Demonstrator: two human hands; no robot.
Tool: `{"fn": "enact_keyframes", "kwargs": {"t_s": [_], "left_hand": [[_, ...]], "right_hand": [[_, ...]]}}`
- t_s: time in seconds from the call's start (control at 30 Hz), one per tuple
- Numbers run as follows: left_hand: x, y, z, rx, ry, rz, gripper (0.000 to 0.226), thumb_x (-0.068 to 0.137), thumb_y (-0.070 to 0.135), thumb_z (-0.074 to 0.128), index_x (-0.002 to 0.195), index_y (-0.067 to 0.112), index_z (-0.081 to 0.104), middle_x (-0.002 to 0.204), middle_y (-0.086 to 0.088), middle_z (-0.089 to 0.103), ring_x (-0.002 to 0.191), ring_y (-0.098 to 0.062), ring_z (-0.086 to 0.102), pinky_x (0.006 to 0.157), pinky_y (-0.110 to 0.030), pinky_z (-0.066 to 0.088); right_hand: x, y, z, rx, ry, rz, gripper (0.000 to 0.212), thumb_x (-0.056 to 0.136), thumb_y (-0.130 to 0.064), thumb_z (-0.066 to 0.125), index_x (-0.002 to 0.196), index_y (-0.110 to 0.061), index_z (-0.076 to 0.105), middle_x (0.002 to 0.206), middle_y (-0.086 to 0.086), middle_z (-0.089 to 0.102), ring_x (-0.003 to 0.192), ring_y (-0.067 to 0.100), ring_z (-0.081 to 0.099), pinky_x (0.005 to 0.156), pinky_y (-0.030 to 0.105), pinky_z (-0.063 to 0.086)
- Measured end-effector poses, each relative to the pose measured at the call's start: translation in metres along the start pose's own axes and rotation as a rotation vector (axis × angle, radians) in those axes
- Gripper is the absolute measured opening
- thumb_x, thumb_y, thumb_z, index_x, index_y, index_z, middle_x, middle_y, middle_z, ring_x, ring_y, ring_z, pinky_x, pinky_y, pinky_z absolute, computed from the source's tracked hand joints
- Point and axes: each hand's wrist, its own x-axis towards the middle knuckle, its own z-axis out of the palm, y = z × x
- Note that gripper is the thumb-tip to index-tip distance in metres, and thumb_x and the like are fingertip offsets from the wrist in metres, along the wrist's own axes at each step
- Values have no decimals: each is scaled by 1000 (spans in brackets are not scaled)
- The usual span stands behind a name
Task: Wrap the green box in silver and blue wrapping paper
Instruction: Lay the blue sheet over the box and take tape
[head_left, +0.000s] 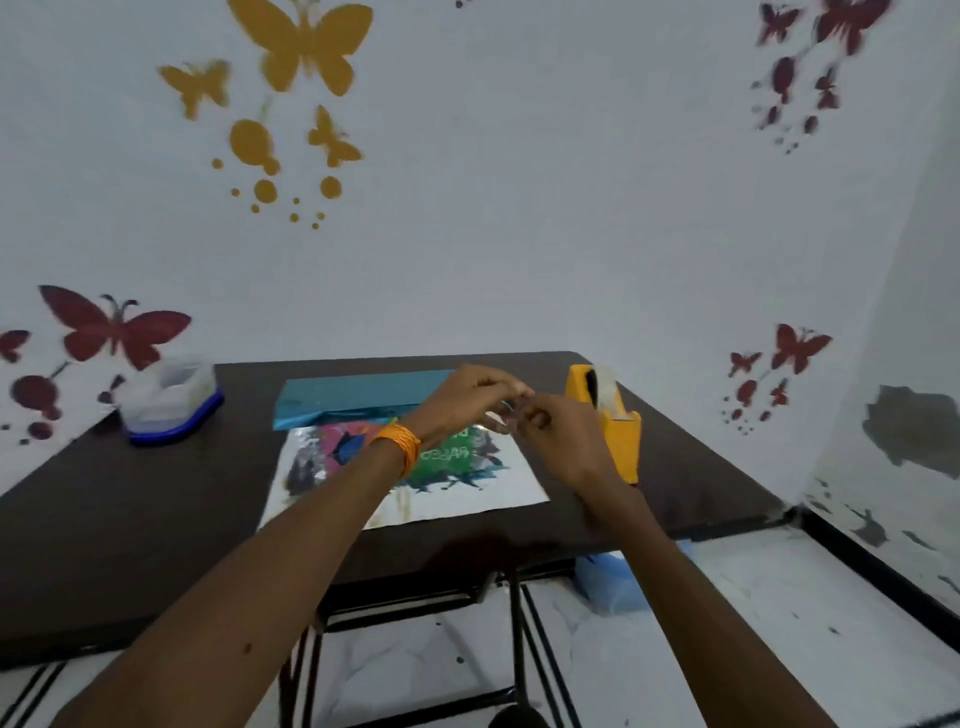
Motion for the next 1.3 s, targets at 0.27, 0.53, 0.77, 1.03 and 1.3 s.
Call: {"fn": "enact_keyframes", "kwargs": {"t_s": [0.27, 0.53, 0.77, 1.03, 1.3], "left_hand": [[-68, -22, -116, 158, 189, 9, 17, 79, 14, 82, 91, 4, 78, 84, -11, 76, 81, -25, 73, 72, -28, 57], [-88, -33, -134, 202, 221, 26, 15, 79, 16, 82, 85, 2, 77, 76, -10, 74, 71, -20, 71, 67, -26, 57], [-85, -42, -123, 140, 331, 70, 8, 82, 13, 79, 86, 6, 77, 82, -14, 74, 79, -27, 72, 71, -31, 61], [-90, -55, -124, 1, 427, 20, 13, 83, 12, 78, 91, 2, 75, 82, -16, 72, 71, -26, 70, 68, -30, 60], [-97, -79, -153, 217, 522, -8, 36, 95, 39, 62, 129, 27, 60, 94, 1, 72, 87, -9, 69, 74, -20, 52]], "right_hand": [[38, -77, 68, 153, -92, -131, 9, 87, -15, 72, 78, -17, 71, 69, -1, 70, 63, 10, 60, 66, 33, 49], [43, -97, 92, 198, -139, -144, 7, 87, -19, 76, 82, -20, 72, 68, -2, 71, 61, 6, 63, 60, 24, 47], [41, -90, 91, 496, -141, 48, 16, 83, -28, 82, 76, -14, 76, 68, 1, 74, 64, 10, 69, 62, 19, 50], [39, -93, 104, 597, -110, 73, 16, 85, -24, 80, 72, -17, 73, 66, -1, 70, 58, 7, 62, 58, 21, 52], [48, -92, 134, 411, 23, 66, 19, 88, -29, 75, 72, -21, 72, 65, -6, 70, 64, 15, 70, 65, 26, 56]]}}
